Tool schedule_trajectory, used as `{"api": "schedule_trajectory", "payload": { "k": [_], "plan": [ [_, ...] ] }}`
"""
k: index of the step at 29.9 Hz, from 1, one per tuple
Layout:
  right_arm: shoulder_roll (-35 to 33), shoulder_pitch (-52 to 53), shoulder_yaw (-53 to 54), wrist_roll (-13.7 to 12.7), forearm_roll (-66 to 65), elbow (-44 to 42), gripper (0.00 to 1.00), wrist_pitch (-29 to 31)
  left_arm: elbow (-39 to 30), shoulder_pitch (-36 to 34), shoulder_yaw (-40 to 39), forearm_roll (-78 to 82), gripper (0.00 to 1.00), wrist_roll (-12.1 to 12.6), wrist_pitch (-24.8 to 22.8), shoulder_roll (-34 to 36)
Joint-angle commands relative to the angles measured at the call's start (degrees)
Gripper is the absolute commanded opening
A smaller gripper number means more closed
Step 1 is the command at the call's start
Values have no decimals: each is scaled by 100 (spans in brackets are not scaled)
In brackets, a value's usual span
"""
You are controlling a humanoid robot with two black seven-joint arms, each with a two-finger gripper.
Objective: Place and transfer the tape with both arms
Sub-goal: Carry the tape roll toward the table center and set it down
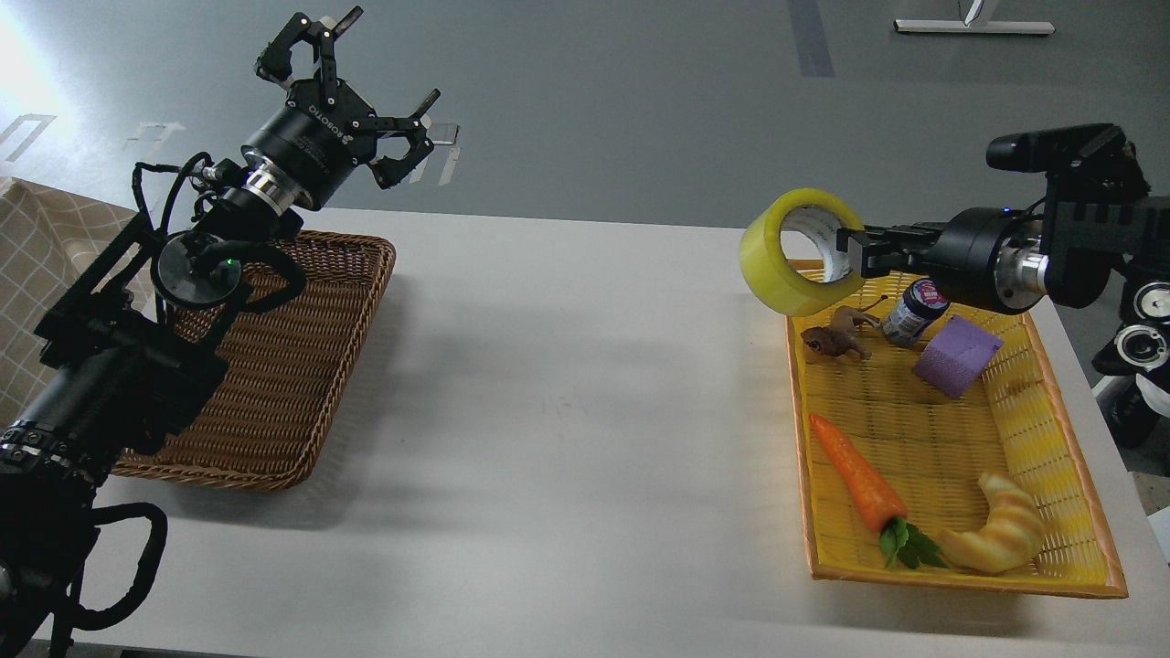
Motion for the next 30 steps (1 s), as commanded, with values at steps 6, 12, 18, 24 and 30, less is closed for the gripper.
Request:
{"api": "schedule_trajectory", "payload": {
  "k": [6, 12, 18, 24, 30],
  "plan": [
    [1164, 145, -237, -1, -689, -545, 0, 1, -1, 9, -26, -9, 98, 0, 0, 11],
    [1604, 532, -950, 8, -698, -835, 0, 1, -1, 9, -61, 0, 98, 0, 0, 2],
    [1973, 559, -1389, 8, -689, -1151, 0, 1, -1, 9, -61, -9, 98, 0, 0, 2],
    [2351, 559, -1609, 16, -680, -1476, 0, 1, -1, 9, -61, 0, 98, 0, 0, -15],
    [2615, 550, -1723, 25, -672, -1653, 0, 1, -1, 9, -61, 0, 98, 0, 0, -15]
  ]
}}
